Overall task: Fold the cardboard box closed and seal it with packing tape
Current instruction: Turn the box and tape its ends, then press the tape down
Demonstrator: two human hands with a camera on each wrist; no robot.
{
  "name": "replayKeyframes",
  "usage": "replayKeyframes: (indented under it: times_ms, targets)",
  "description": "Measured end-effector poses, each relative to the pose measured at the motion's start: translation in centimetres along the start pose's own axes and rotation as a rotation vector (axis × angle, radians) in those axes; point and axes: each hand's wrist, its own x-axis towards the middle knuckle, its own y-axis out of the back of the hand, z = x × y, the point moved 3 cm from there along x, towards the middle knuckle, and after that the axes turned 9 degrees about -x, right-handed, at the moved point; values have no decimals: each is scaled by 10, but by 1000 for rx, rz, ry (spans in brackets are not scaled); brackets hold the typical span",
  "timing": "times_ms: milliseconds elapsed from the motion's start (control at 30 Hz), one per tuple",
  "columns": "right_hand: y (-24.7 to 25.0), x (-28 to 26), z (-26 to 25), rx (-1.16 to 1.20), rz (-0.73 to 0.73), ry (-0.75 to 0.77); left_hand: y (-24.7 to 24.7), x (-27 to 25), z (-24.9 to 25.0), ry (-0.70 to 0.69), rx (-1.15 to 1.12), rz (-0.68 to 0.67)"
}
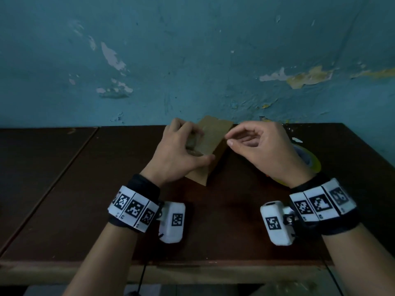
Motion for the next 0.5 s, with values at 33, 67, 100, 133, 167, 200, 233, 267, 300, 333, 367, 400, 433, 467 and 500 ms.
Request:
replayKeyframes:
  times_ms: [33,67,100,133,167,200,233,267,300,333,367,400,433,467,500]
  targets:
    - [2,0,2,-30,55,-11,2,0,-1,3,-13,-29]
    - [5,0,4,-85,108,-18,5,0,-2,8,-38,-70]
    - [8,1,6,-166,151,-24,8,-1,-2,10,-71,-109]
    - [10,1,8,-254,175,-37,11,-3,-2,10,-111,-137]
    - [11,2,10,-329,177,-66,15,-4,-2,8,-152,-155]
    - [11,2,13,-379,157,-108,19,-5,-2,9,-192,-167]
    - [11,3,16,-402,123,-157,23,-5,-3,11,-225,-180]
    - [10,3,18,-396,83,-202,26,-6,-4,14,-254,-194]
    - [9,3,19,-363,43,-239,29,-5,-7,15,-285,-203]
    - [6,3,21,-311,8,-264,31,-5,-9,11,-310,-203]
    - [4,2,20,-258,-22,-273,32,-4,-12,2,-318,-189]
    - [3,1,18,-211,-41,-271,33,-3,-15,-13,-296,-153]
    - [2,1,16,-159,-51,-262,33,-1,-19,-36,-237,-93]
    - [1,0,12,-93,-59,-250,33,0,-22,-56,-146,-15]
    - [1,0,9,-21,-70,-237,34,1,-26,-67,-51,75]
